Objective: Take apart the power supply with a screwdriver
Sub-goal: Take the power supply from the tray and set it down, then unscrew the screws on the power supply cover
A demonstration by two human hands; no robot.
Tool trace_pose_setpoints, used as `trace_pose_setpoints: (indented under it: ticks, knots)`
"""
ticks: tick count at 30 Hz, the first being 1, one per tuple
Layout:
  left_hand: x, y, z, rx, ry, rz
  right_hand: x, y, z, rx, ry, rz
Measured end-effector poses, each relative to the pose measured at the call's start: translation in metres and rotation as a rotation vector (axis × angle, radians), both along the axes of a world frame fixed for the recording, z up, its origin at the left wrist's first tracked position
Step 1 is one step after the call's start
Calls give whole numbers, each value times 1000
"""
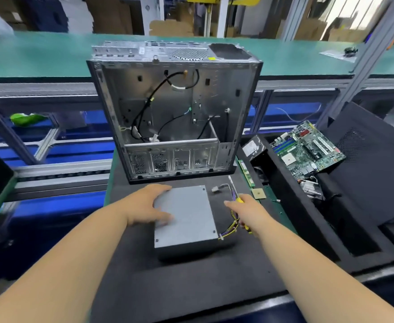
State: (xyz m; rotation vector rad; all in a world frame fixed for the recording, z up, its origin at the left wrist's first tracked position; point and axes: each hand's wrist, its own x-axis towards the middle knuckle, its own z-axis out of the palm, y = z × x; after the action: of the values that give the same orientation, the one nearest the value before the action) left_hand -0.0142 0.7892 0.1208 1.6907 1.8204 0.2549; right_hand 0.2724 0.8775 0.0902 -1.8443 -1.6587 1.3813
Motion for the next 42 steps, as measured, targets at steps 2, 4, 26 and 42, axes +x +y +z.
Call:
trace_pose_setpoints:
  ticks: [2, 4, 26, 42]
  knots:
    - [-10, -4, 0, -45, 1, -131, -11, 1, 8, 40, 29, 18]
    - [-17, -6, -2, -50, 39, -214, -23, 2, 15, 68, 69, 30]
    - [45, -60, -30, 108, 92, 321, -61, 40, 33, 352, -243, 641]
    - [153, -53, -20, 26, 421, 663, -16, 62, 21, 366, -259, 789]
